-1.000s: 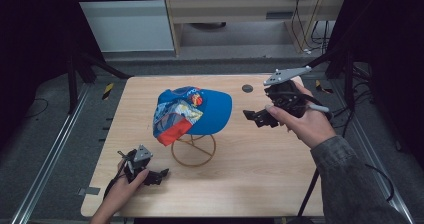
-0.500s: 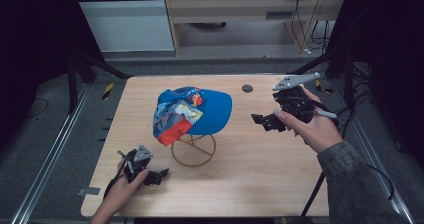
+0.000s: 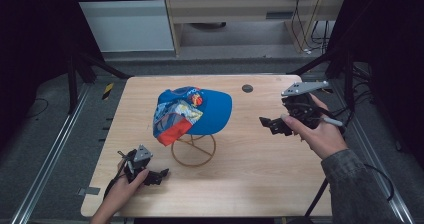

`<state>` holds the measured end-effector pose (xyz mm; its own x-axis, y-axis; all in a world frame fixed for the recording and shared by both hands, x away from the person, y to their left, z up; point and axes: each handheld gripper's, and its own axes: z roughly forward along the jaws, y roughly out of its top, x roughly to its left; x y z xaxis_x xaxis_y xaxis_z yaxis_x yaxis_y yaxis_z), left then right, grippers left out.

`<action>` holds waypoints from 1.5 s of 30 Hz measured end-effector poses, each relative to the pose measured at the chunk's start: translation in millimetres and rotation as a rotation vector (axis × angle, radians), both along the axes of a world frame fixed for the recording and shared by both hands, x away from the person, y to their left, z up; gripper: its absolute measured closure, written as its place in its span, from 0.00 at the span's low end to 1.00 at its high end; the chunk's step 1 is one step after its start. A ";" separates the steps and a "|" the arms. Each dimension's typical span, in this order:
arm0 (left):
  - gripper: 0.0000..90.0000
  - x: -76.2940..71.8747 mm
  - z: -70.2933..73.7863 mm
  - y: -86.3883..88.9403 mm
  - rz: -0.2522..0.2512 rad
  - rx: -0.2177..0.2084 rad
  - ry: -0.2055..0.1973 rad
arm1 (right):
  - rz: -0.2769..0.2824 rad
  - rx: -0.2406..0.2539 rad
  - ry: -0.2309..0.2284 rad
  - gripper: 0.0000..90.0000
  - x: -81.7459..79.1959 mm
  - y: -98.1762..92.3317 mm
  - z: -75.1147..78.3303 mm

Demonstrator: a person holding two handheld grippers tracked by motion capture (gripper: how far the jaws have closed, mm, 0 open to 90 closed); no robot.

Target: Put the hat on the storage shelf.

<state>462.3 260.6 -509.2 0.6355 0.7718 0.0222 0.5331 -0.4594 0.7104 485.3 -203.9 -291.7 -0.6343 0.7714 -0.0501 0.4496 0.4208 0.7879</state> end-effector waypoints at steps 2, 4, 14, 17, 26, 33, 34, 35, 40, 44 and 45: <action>0.00 0.0 0.0 0.0 0.000 0.000 0.000 | -0.008 0.000 0.000 0.06 0.2 -2.1 -4.6; 0.00 0.0 0.0 -0.1 0.000 0.000 0.000 | -0.021 -0.004 0.003 0.06 0.7 -4.0 -10.2; 0.00 -0.1 0.0 -0.2 0.001 0.000 0.000 | -0.049 -0.024 0.033 0.09 4.7 -10.2 -43.7; 0.00 -0.1 0.0 -0.2 0.001 0.001 0.000 | -0.050 -0.033 0.048 0.09 5.4 -9.5 -52.4; 0.00 -0.2 0.0 -0.3 0.001 0.001 0.000 | -0.049 -0.061 0.074 0.09 7.2 -8.2 -80.2; 0.00 -0.4 0.0 -0.5 0.001 0.000 0.000 | -0.039 -0.076 0.089 0.10 8.3 -6.4 -100.8; 0.00 -0.4 0.0 -0.5 0.001 0.000 0.000 | -0.038 -0.079 0.090 0.10 8.4 -6.2 -102.7; 0.00 -0.4 0.0 -0.5 0.001 0.000 0.000 | -0.040 -0.079 0.092 0.10 8.4 -5.9 -105.1; 0.00 -0.5 0.0 -0.6 0.000 0.001 0.000 | -0.037 -0.080 0.105 0.10 9.0 -4.5 -116.3; 0.00 -0.5 0.0 -0.7 -0.001 0.001 0.000 | -0.038 -0.074 0.116 0.10 9.1 -2.9 -127.0; 0.00 -0.6 0.1 -0.7 -0.001 0.001 0.000 | -0.040 -0.074 0.121 0.10 9.1 -2.3 -129.2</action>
<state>461.8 259.9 -509.1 0.6364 0.7710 0.0230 0.5327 -0.4608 0.7099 494.4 -206.2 -421.0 -0.6083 0.7930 -0.0330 0.5567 0.4560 0.6943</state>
